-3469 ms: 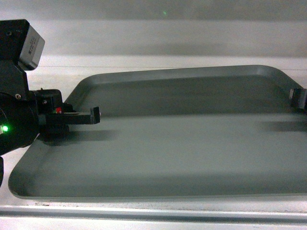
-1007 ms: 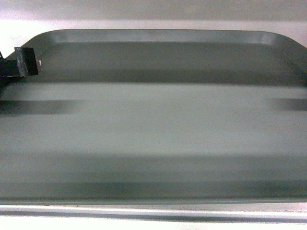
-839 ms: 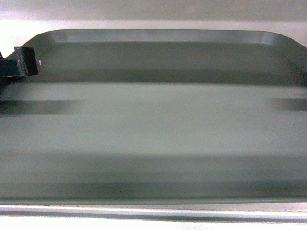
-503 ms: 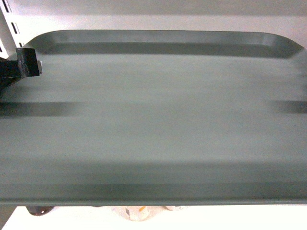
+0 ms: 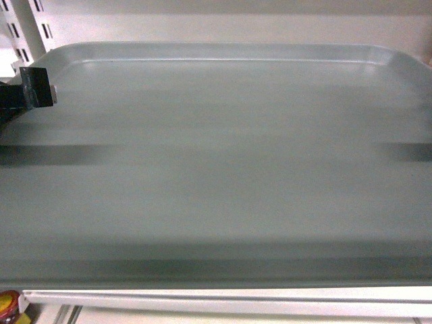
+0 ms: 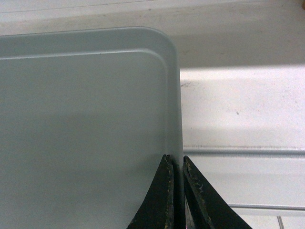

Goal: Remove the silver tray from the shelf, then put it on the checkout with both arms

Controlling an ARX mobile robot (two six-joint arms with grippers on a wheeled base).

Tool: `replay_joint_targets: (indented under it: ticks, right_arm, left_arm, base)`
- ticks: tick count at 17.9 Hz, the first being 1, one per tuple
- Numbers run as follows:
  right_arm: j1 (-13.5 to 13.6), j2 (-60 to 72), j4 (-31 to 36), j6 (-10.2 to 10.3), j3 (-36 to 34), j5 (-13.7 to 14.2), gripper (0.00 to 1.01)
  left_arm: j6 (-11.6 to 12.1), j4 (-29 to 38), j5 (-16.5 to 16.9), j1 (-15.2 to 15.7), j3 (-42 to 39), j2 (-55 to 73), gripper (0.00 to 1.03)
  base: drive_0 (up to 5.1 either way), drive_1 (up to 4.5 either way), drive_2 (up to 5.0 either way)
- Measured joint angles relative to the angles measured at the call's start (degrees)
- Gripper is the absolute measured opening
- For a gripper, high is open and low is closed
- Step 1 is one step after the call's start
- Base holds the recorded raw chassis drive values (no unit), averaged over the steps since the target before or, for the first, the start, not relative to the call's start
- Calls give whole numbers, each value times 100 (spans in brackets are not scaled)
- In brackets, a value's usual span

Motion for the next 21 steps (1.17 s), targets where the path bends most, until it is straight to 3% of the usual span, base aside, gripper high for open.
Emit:
replay_joint_targets:
  ticks: [21]
  right_arm:
    - [0,-2,-13,-24,-15,13,3]
  left_arm:
    - [-4,4,-11,-4,-22,-11,4]
  base:
    - [7,-423,438]
